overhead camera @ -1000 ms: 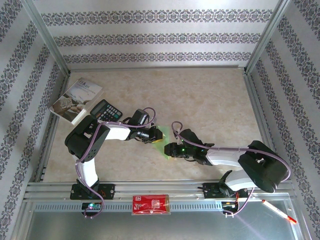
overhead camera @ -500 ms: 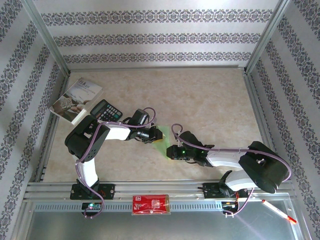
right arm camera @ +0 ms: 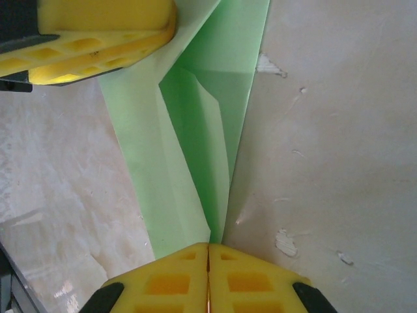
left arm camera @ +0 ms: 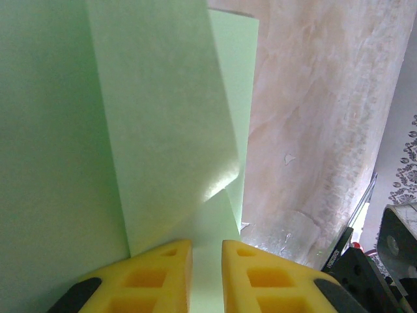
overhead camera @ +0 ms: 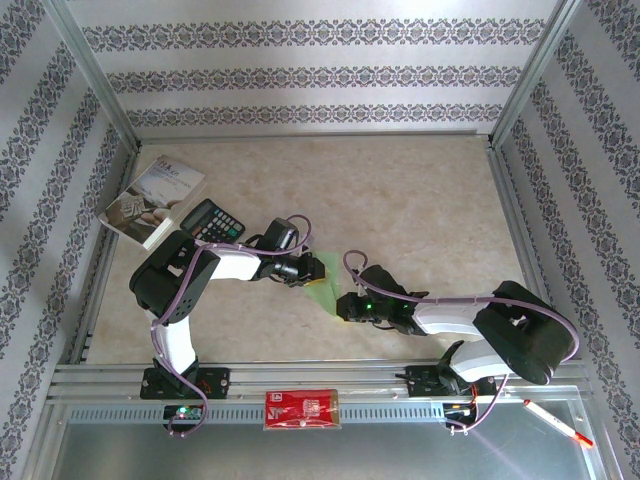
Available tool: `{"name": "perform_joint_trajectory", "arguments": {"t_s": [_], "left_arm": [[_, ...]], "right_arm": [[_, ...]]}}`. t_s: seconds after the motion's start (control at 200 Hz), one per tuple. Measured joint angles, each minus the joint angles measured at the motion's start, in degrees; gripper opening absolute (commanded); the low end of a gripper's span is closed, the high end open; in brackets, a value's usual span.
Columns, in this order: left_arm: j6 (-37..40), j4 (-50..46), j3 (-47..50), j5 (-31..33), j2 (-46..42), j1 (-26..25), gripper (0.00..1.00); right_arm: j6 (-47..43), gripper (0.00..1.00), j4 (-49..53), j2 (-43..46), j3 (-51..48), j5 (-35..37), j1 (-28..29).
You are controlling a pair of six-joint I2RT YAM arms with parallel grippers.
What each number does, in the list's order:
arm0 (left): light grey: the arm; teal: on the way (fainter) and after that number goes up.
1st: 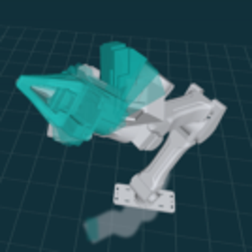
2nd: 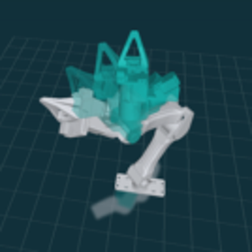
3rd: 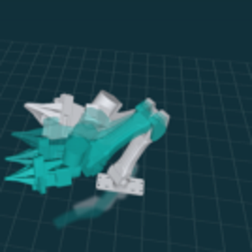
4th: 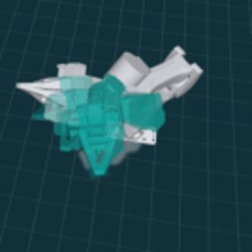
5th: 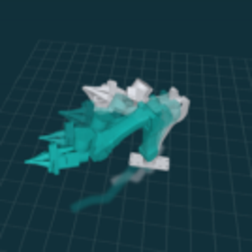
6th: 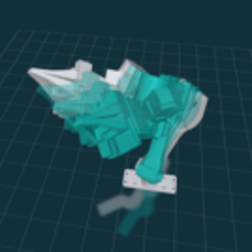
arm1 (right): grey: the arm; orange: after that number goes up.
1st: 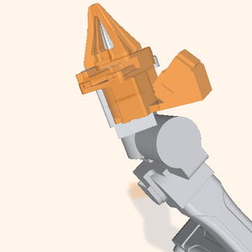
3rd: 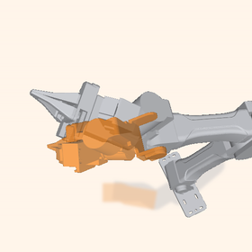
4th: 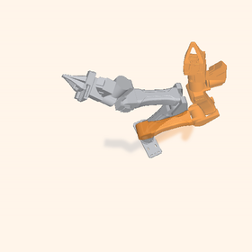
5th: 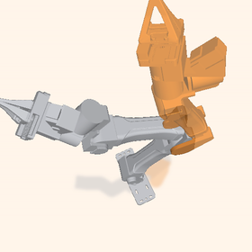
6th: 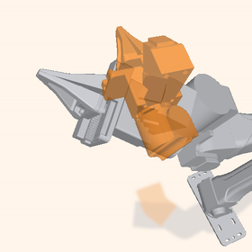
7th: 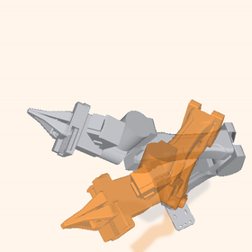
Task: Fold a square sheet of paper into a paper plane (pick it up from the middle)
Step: Fourth fold the wing at the center of the table.
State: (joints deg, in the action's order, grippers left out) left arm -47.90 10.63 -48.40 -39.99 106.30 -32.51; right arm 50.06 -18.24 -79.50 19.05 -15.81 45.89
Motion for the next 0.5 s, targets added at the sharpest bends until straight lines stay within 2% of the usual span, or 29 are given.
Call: {"name": "perform_joint_trajectory", "arguments": {"t_s": [0.185,0.5], "left_arm": [[0.0,-0.1,0.0,0.1,0.0,0.0,0.20],[0.2,-0.1,0.0,0.1,-0.1,0.0,0.20]], "right_arm": [[-0.3,0.17,0.5,1.5,-0.2,-0.1,0.0],[-0.3,0.12,0.9,3.2,-0.6,-0.1,0.7]]}}
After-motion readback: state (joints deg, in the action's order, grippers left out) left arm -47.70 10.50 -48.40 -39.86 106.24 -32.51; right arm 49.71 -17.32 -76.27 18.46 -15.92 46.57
